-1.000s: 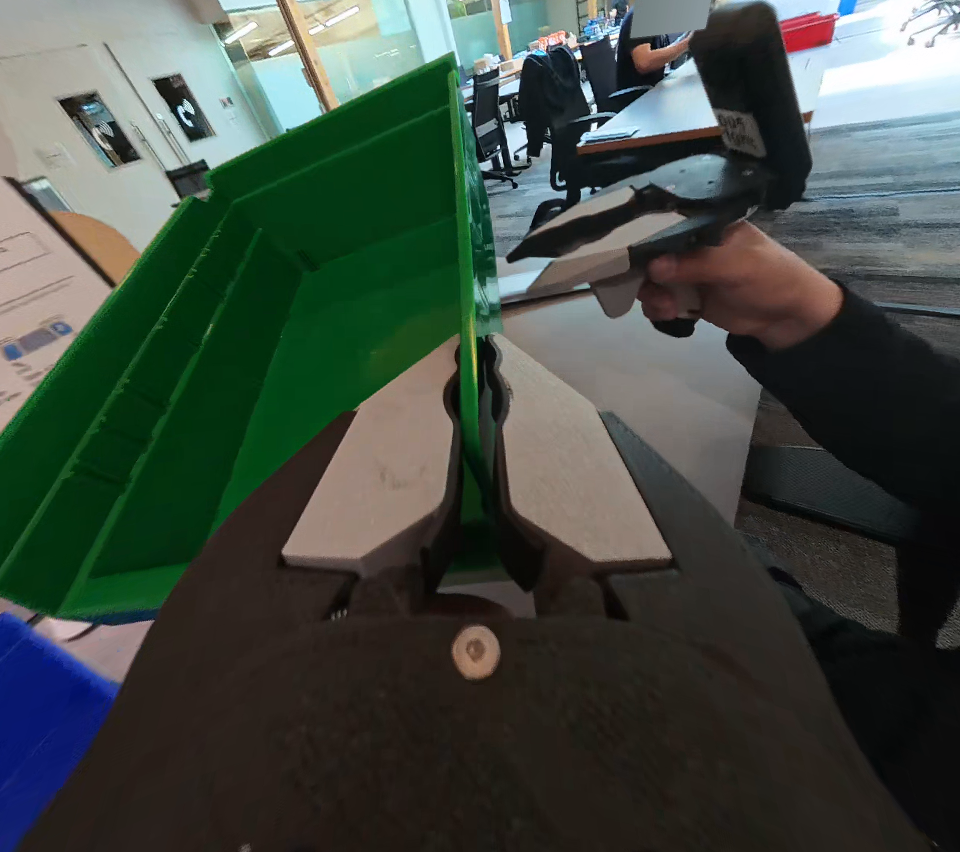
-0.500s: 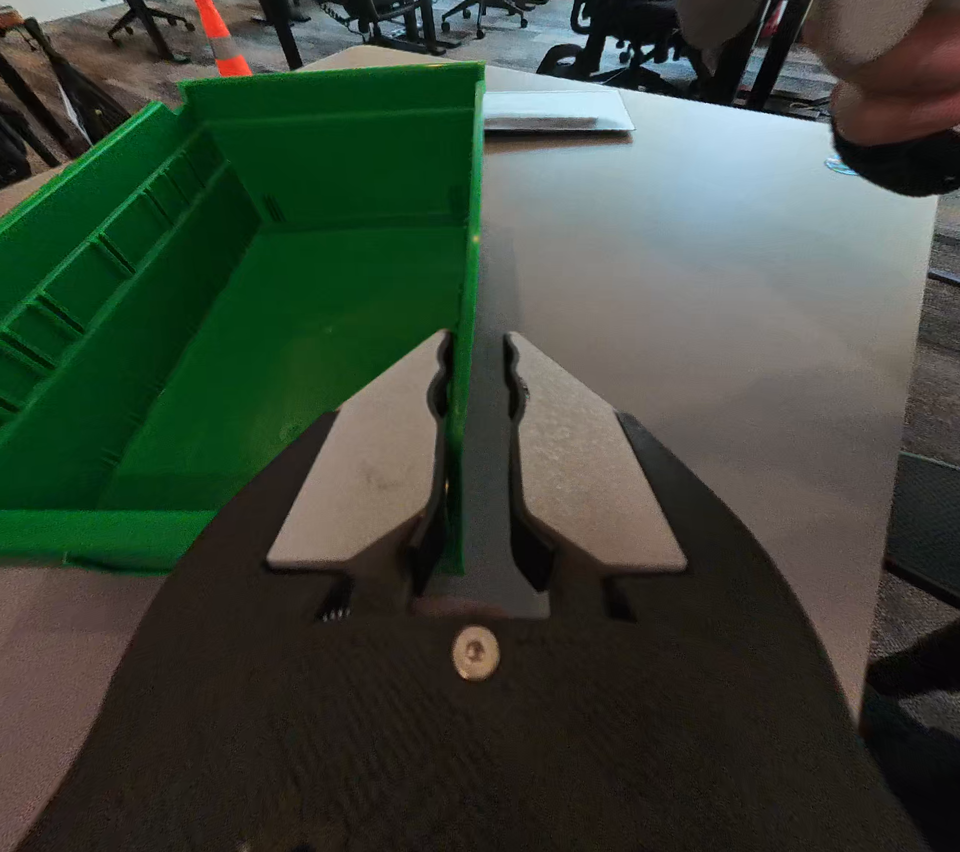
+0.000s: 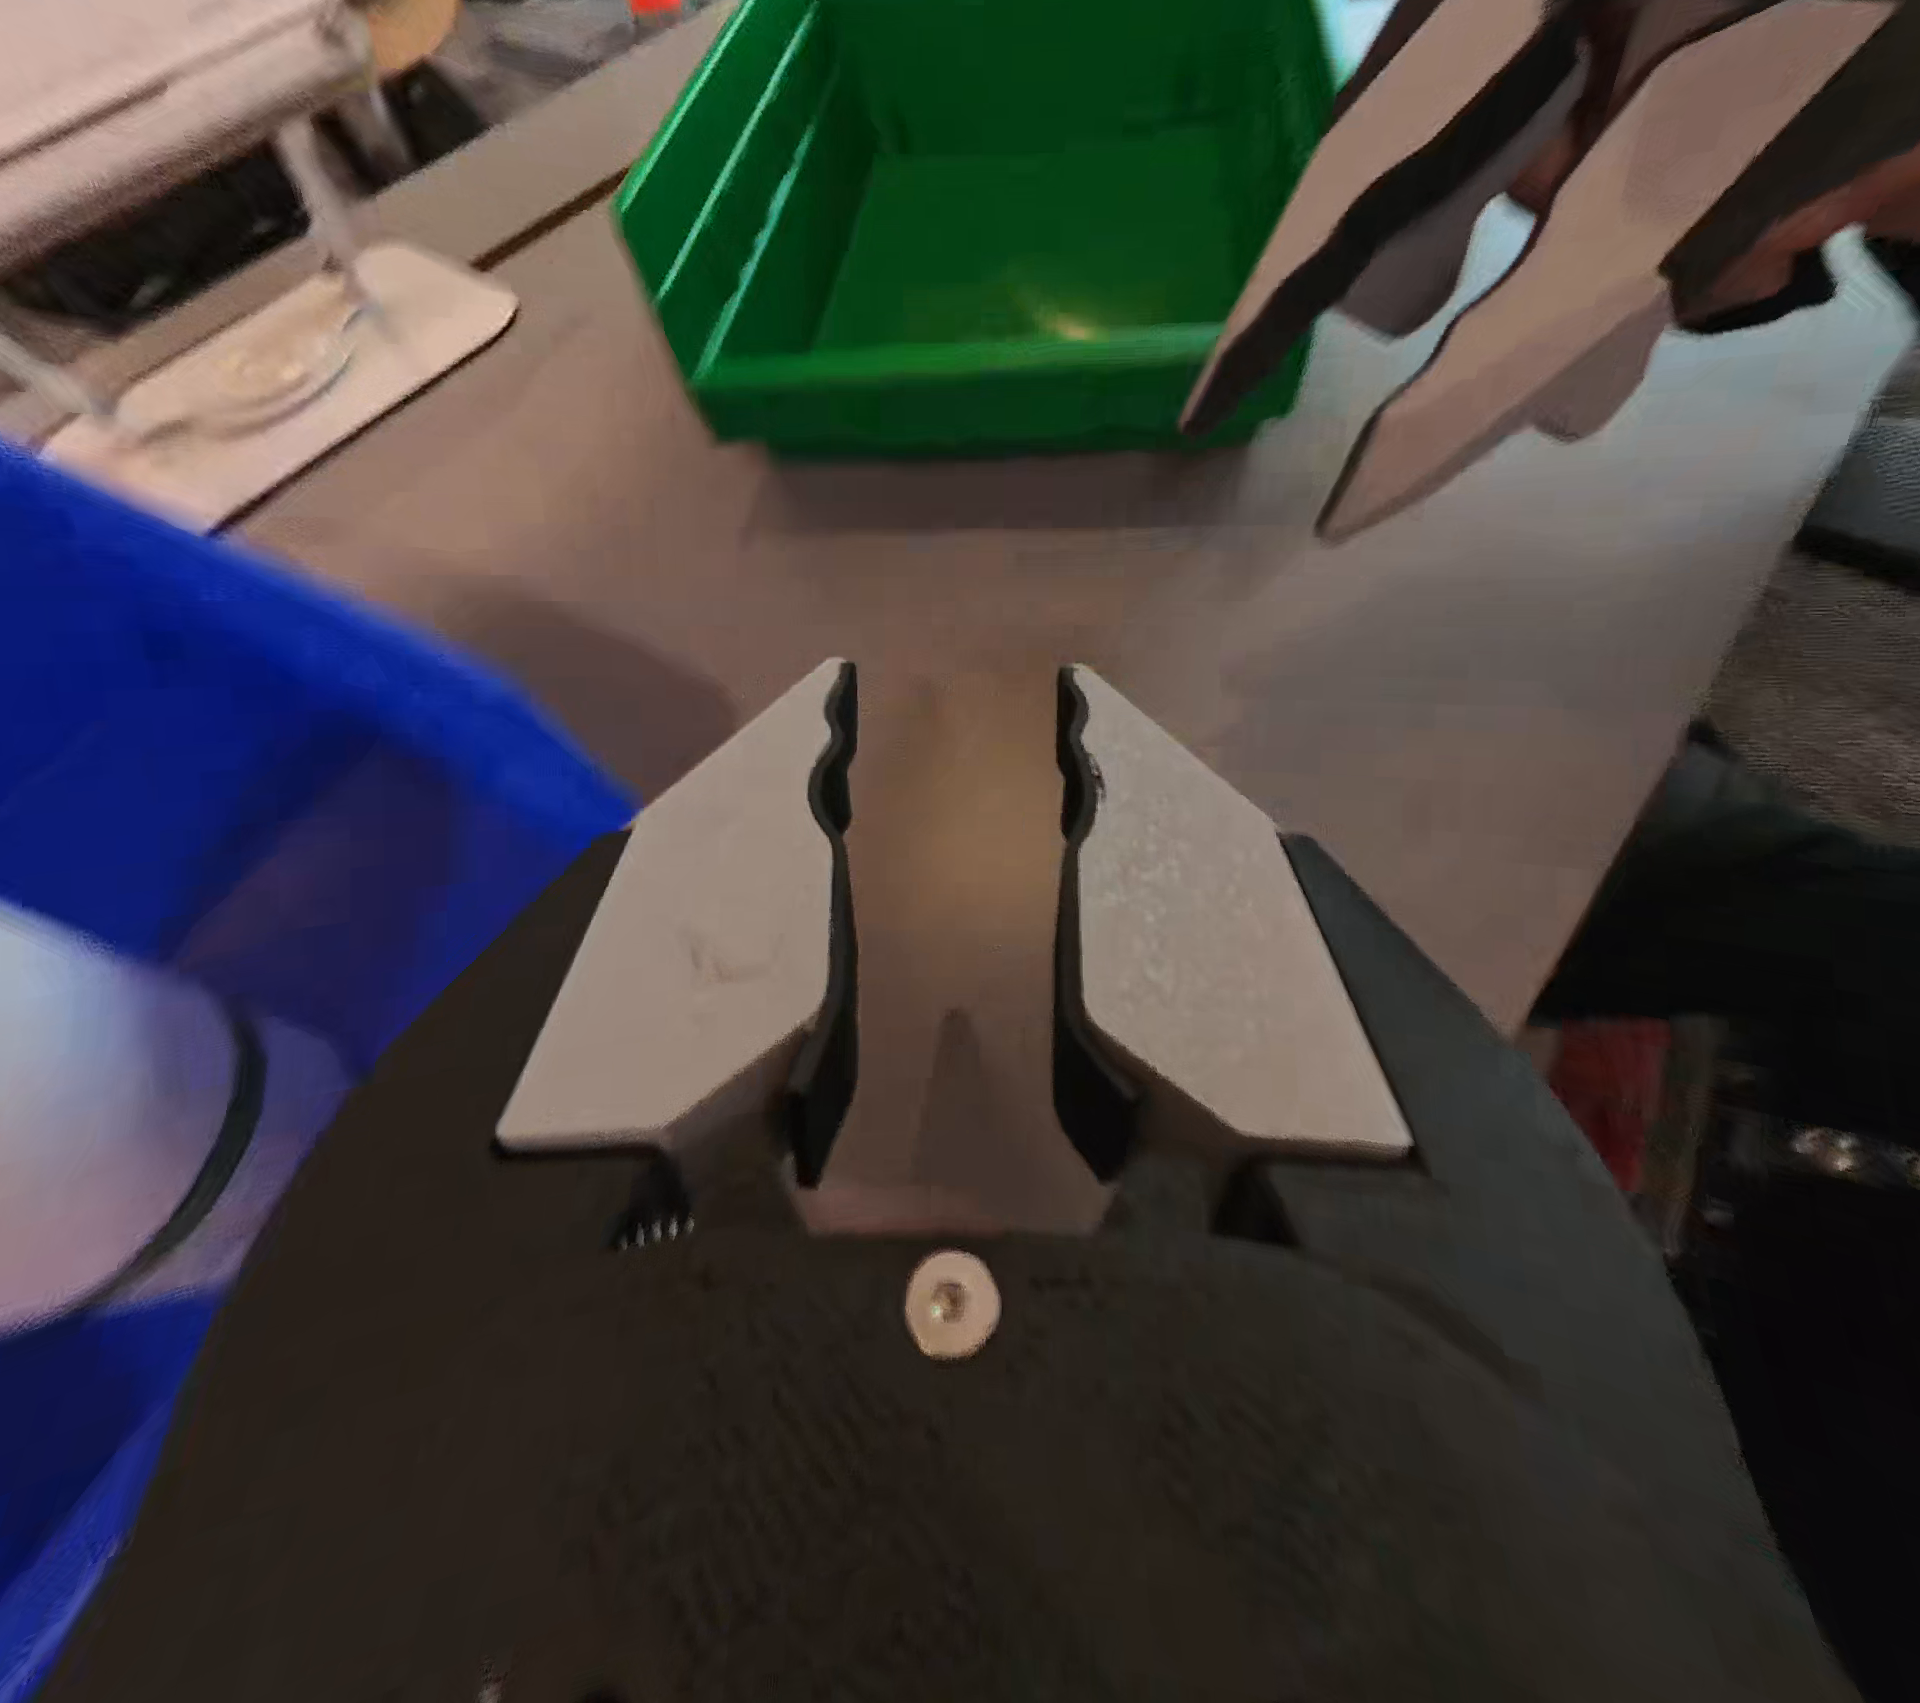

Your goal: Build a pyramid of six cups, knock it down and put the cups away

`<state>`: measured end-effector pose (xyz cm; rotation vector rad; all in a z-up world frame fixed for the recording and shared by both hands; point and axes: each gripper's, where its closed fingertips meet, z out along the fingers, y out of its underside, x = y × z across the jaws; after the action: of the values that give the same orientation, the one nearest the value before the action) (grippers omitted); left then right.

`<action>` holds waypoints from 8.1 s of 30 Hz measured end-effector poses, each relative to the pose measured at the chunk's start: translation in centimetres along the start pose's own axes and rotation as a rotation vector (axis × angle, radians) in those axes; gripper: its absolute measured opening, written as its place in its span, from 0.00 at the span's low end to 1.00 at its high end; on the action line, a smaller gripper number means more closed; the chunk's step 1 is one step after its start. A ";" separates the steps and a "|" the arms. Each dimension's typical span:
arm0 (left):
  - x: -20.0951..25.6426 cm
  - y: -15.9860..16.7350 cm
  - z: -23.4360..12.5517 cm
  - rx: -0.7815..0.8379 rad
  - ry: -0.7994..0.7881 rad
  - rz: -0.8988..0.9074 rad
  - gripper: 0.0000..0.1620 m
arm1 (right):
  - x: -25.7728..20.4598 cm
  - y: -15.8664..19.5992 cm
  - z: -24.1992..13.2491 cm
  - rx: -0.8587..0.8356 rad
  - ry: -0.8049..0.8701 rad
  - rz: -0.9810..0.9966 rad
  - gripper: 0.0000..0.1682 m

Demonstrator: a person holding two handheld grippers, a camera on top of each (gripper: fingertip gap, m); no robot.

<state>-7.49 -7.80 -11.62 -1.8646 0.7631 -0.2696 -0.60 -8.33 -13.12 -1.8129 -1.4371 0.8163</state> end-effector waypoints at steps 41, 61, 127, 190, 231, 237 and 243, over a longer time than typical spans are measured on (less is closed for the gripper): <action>-21.4 10.2 -6.2 -0.027 -0.667 -0.353 0.01 | 18.4 7.2 -6.4 -0.107 0.803 0.080 0.08; -18.4 4.9 -2.9 0.051 -0.637 -0.238 0.04 | 17.4 7.9 -6.6 -0.077 0.741 0.100 0.08; -6.2 1.0 7.0 0.087 -0.108 -0.200 0.29 | 13.5 -1.5 3.6 0.160 0.527 -0.064 0.36; -6.0 0.6 6.0 0.139 -0.111 -0.201 0.28 | 15.7 -0.7 1.7 0.218 0.561 -0.077 0.36; -5.6 0.6 6.1 0.134 -0.096 -0.188 0.28 | 15.7 -0.2 2.0 0.162 0.604 -0.128 0.32; -5.8 0.5 5.9 0.140 -0.108 -0.187 0.28 | 15.7 -0.2 1.9 0.160 0.610 -0.132 0.31; -5.7 0.6 6.0 0.139 -0.108 -0.186 0.28 | 15.7 -0.1 1.9 0.155 0.613 -0.136 0.31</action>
<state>-9.08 0.08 -13.70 -1.8043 0.4855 -0.3286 0.86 7.28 -15.11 -1.6294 -1.0462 0.2520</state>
